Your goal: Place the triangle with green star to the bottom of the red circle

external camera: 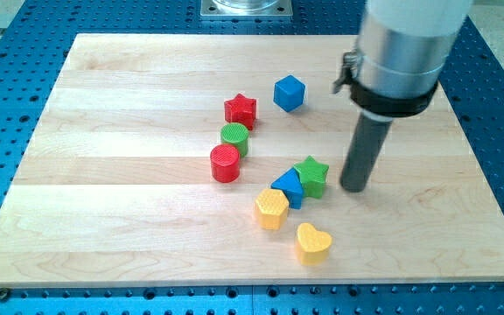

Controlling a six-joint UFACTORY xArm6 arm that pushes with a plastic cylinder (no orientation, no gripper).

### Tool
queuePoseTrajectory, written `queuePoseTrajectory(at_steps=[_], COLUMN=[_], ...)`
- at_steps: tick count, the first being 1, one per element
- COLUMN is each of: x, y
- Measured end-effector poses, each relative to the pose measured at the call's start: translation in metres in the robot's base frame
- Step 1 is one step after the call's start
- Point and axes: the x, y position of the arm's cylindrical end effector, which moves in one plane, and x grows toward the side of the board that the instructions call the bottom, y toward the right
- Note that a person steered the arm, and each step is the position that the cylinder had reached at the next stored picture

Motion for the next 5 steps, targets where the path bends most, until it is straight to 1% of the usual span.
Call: queuePoseTrajectory(at_steps=[1, 2, 3, 4, 5], x=[0.0, -0.002, -0.002, -0.006, -0.006], y=[0.066, 0.082, 0.079, 0.041, -0.01])
